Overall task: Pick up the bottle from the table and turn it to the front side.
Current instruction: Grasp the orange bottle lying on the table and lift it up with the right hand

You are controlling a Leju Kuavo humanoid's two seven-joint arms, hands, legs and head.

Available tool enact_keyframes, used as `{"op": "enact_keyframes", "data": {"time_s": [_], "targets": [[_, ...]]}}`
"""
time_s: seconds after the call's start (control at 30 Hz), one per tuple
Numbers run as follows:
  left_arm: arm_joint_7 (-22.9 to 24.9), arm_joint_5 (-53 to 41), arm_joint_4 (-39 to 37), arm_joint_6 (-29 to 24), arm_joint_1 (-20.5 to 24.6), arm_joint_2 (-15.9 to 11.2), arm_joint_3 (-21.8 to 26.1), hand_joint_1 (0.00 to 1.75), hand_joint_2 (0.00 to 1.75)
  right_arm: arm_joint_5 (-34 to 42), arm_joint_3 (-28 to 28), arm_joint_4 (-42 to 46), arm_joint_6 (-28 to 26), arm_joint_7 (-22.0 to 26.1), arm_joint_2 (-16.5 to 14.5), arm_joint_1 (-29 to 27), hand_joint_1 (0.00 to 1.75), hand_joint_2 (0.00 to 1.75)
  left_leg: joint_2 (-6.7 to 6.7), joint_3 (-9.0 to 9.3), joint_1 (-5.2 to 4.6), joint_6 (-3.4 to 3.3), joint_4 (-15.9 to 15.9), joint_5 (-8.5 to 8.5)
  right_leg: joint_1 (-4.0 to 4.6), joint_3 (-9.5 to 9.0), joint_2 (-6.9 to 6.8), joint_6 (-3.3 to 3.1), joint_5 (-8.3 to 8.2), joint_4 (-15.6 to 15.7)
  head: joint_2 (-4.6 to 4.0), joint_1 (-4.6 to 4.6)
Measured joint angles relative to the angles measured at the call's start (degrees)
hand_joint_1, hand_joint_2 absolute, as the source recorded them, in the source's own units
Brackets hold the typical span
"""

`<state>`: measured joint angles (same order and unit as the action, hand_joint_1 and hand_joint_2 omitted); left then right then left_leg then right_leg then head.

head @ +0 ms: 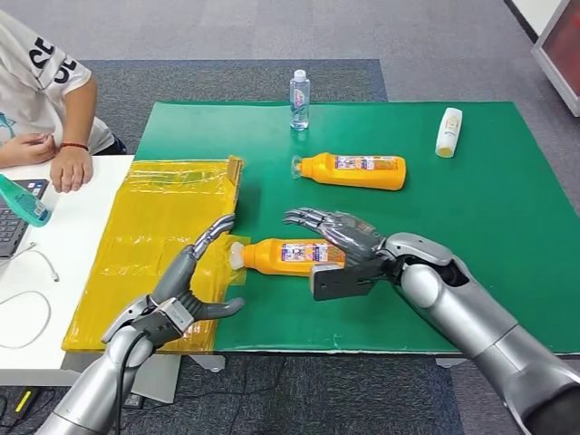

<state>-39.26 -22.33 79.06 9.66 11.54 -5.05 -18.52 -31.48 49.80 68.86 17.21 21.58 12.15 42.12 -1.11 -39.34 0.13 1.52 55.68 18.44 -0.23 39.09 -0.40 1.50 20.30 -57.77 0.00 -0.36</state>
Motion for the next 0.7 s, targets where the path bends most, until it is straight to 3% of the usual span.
{"op": "enact_keyframes", "data": {"time_s": [0.13,0.33,0.53,0.7], "targets": [[-0.45,0.2,-1.33,0.19,1.03,0.17,-0.61,0.0,1.75,-0.76,4.89,-6.31,0.56,-1.43,-2.68,4.04,0.0,1.75,0.0,0.0,0.0,0.0,0.0,-0.02,0.01,0.0,0.0,0.0,0.0,-0.01,0.0,-0.01],[-0.84,0.5,-3.0,0.15,2.68,0.87,-1.51,0.0,1.75,-4.14,10.79,-19.15,-3.84,-4.34,-9.13,6.4,0.0,1.75,0.0,0.0,0.03,0.02,0.0,-0.03,0.04,0.0,-0.01,0.0,0.0,-0.01,0.0,0.0],[-0.89,0.49,-4.47,0.15,3.49,1.23,-2.15,0.0,1.75,-6.22,13.02,-29.67,-7.55,-5.92,-14.08,7.1,0.0,1.75,0.0,0.0,0.02,0.02,0.0,-0.01,0.03,0.02,-0.01,0.0,0.02,-0.01,0.0,-0.01],[-0.89,0.17,-5.48,0.15,3.52,1.27,-2.24,0.0,1.75,-7.25,13.54,-36.31,-10.2,-7.21,-16.4,7.2,0.0,1.75,0.0,0.0,0.02,0.03,0.0,0.0,0.03,0.02,0.0,-0.01,0.02,-0.01,0.0,0.0]]}}
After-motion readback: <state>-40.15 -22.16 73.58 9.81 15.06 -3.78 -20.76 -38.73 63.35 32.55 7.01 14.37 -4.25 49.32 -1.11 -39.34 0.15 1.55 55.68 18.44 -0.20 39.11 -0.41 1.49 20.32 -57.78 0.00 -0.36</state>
